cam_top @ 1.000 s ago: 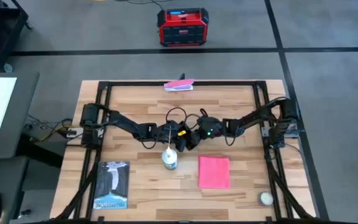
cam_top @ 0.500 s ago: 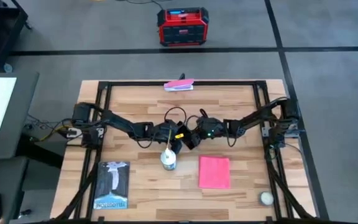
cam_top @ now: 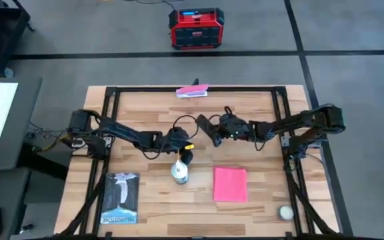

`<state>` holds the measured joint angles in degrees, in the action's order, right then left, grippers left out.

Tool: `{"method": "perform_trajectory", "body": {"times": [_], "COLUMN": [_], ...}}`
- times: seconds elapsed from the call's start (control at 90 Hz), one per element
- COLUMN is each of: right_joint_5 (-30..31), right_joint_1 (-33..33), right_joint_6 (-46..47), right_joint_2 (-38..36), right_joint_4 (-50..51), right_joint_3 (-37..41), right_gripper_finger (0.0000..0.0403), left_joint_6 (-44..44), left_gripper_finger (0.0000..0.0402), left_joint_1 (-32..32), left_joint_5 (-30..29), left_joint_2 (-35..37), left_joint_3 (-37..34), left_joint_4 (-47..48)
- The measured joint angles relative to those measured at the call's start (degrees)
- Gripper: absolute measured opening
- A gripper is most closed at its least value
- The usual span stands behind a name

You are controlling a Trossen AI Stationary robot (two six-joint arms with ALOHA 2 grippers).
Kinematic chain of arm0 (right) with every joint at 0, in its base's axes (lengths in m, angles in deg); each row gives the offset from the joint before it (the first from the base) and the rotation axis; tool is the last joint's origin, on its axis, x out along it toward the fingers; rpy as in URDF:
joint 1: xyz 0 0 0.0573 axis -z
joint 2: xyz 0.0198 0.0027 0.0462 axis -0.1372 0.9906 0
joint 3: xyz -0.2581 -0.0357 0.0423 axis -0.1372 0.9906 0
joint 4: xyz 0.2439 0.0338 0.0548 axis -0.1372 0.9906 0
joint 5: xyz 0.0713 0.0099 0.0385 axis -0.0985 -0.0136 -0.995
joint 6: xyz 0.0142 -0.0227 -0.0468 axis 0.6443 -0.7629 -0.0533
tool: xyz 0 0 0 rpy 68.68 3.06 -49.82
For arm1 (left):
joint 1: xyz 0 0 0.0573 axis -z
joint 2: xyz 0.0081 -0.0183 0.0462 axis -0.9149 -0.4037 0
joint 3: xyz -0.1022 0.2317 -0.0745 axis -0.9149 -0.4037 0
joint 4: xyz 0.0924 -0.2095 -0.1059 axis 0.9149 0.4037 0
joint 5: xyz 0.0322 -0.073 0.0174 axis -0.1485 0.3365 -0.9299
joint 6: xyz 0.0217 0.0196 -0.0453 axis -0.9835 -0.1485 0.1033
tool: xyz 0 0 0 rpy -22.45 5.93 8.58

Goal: Apply microfiber cloth
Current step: Prepare the black cellphone

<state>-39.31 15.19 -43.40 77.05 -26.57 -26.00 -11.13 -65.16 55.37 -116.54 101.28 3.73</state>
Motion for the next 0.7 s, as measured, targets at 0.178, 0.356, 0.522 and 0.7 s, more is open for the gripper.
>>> {"method": "perform_trajectory", "body": {"times": [0.178, 0.356, 0.522, 0.7], "right_joint_5": [0.1, -0.1, 1.4, 2.1], "right_joint_1": [-0.7, -1.9, -2.4, -2.5], "right_joint_6": [0.5, 0.7, 0.7, 0.7], "right_joint_2": [-1.0, -1.0, -0.1, 0.1], "right_joint_4": [-1.9, -4.5, -4.3, -4.1], "right_joint_3": [-0.1, -0.8, -2.0, -2.4], "right_gripper_finger": [0.0016, 0.0016, 0.0016, 0.0016], "left_joint_6": [0.3, -0.5, -3.9, -4.0], "left_gripper_finger": [0.0000, 0.0000, 0.0000, 0.0000], "left_joint_1": [-1.9, -5.0, -6.6, -7.6], "left_joint_5": [-5.6, -9.2, -5.9, -4.9], "left_joint_2": [-2.9, -3.4, -3.6, -3.6], "left_joint_3": [0.0, 0.0, -0.2, 0.0], "left_joint_4": [-1.0, -9.8, -21.1, -21.7]}}
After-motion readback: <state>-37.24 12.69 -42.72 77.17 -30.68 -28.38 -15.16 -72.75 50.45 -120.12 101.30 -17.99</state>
